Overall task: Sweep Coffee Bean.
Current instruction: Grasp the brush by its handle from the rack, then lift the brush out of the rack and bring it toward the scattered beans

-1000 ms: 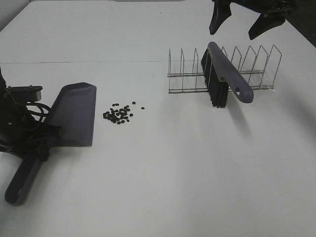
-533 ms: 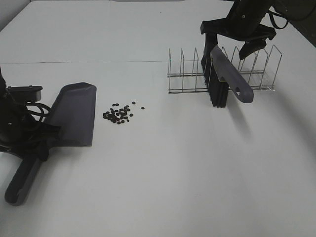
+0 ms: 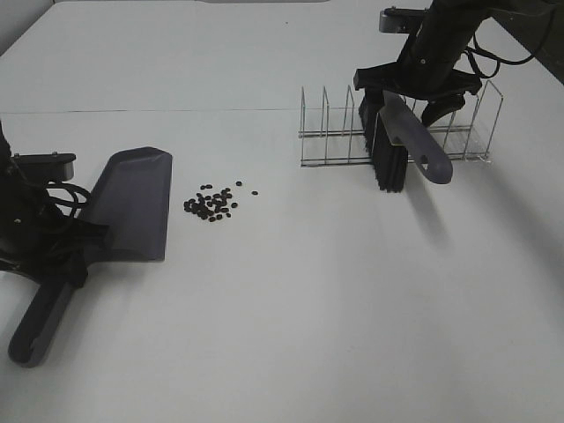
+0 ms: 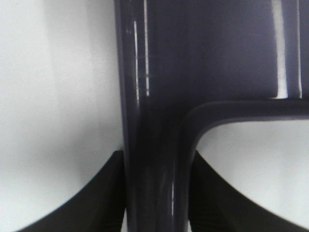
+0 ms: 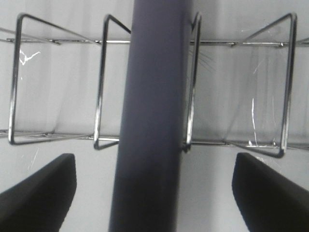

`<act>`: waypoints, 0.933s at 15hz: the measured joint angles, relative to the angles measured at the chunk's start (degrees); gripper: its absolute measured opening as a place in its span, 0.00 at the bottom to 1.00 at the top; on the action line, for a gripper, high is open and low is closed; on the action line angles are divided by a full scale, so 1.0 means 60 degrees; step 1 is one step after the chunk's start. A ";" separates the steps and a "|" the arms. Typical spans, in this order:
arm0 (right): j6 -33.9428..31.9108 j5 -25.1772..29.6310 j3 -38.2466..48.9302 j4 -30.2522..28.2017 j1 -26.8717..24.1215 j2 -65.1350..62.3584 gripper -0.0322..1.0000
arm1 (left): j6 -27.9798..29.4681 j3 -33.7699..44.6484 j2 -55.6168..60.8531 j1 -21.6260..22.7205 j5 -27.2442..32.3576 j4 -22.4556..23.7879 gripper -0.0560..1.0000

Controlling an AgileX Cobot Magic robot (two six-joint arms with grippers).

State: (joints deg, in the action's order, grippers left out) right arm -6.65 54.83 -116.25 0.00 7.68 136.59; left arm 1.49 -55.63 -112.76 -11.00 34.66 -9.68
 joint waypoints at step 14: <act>-0.0086 0.0602 -0.0143 -0.0401 0.0019 0.0353 0.56 | 0.0000 0.0000 0.0000 0.0000 0.0000 0.0010 0.37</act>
State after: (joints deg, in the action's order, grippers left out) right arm -7.16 58.44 -117.11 -2.41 7.79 138.71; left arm 1.49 -55.63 -112.76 -11.00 34.66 -9.63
